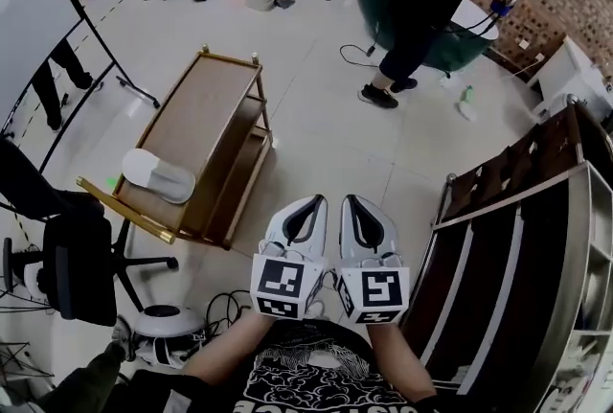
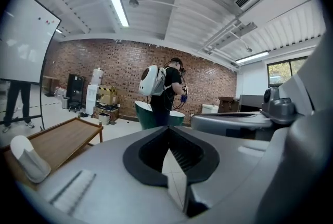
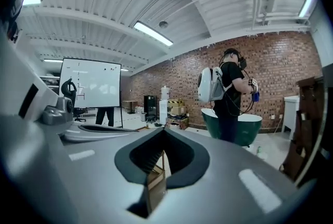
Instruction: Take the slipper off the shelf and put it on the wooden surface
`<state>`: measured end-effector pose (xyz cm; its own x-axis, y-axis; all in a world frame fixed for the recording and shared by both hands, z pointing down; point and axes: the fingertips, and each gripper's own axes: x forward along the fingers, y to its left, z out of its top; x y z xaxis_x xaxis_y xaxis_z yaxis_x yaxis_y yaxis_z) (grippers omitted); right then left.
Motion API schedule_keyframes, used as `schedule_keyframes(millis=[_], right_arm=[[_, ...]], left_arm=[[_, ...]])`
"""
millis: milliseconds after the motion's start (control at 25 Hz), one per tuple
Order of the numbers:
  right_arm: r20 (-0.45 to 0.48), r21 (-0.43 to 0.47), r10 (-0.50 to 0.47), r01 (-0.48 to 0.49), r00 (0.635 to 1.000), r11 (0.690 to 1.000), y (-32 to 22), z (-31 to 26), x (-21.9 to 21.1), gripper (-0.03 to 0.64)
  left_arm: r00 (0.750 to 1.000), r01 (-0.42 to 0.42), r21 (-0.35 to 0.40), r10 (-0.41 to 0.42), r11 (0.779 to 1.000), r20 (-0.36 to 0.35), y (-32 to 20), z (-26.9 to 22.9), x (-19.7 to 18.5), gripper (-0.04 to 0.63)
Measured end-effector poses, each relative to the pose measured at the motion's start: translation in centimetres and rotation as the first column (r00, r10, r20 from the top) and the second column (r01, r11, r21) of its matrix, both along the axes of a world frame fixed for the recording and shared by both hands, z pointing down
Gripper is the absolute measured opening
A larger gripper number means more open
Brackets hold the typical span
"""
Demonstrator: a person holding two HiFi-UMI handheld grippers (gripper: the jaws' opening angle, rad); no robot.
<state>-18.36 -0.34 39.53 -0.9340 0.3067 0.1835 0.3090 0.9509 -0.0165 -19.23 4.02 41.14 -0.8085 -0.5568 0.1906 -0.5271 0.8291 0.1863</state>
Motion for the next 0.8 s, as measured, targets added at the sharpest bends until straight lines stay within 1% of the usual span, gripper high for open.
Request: schedule_keyframes(millis=[160, 440, 640, 800], right_arm=[[0.011, -0.003, 0.068, -0.068, 0.998, 0.998, -3.2, -0.5, 2.3, 0.000], [0.016, -0.022, 0.152, -0.152, 0.988, 0.988, -7.1, -0.6, 5.7, 0.000], [0.019, -0.033, 0.187, -0.186, 0.982, 0.982, -8.8, -0.6, 7.7, 0.000], [0.017, -0.040, 0.191, -0.191, 0.981, 0.981, -9.0, -0.4, 9.1, 0.000]], left_arm=[[0.997, -0.074, 0.002, 0.074, 0.997, 0.017, -3.2, -0.8, 1.9, 0.003], [0.988, -0.153, -0.023, 0.154, 0.988, 0.032, -6.9, -1.0, 5.1, 0.003], [0.981, -0.189, -0.035, 0.190, 0.981, 0.036, -8.3, -1.0, 7.2, 0.003], [0.979, -0.199, -0.047, 0.200, 0.979, 0.034, -8.6, -1.0, 8.7, 0.003]])
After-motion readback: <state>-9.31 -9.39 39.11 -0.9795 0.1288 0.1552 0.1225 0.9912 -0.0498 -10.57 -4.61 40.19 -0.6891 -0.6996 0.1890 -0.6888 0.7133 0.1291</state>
